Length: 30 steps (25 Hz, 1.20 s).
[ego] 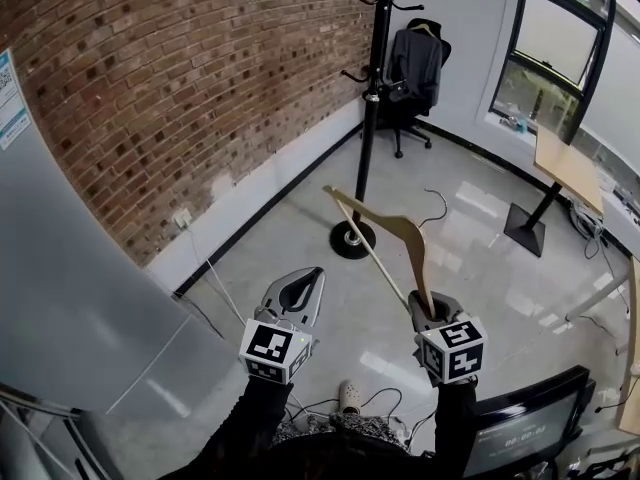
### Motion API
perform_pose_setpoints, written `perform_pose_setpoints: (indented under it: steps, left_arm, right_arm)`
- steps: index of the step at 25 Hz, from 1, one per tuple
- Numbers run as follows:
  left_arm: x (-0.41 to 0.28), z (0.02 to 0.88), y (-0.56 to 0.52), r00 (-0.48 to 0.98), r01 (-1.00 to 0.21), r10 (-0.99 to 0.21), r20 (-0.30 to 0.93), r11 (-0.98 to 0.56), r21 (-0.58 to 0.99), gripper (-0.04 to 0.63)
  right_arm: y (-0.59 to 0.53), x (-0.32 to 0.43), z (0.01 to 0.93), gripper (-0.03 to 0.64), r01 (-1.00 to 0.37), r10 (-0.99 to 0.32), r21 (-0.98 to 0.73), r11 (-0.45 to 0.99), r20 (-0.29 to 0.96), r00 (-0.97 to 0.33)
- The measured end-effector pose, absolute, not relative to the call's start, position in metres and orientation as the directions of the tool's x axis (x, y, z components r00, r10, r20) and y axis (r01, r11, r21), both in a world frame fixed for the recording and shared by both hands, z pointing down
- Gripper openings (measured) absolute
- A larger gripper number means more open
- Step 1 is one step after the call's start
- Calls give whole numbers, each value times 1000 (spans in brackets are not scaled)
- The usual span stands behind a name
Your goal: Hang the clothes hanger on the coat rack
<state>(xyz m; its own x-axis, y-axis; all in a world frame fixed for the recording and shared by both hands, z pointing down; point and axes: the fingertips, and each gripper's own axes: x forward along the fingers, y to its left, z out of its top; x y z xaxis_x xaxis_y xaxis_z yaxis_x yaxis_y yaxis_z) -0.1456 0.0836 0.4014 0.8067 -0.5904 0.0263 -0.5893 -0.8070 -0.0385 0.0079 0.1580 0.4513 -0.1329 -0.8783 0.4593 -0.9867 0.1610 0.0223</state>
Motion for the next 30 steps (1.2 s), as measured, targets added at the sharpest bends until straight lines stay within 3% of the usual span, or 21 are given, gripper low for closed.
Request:
perform_pose_setpoints:
  steps: [13, 30]
  left_arm:
    - [-69, 392, -5, 779, -625, -626, 18, -779, -49, 6]
    - [-46, 410, -93, 741, -671, -671, 32, -741, -6, 6]
  right_arm:
    - [60, 82, 447, 6, -967, -860, 40, 250, 469, -203]
    - [-23, 111, 469, 6, -957, -832, -9, 289, 493, -256]
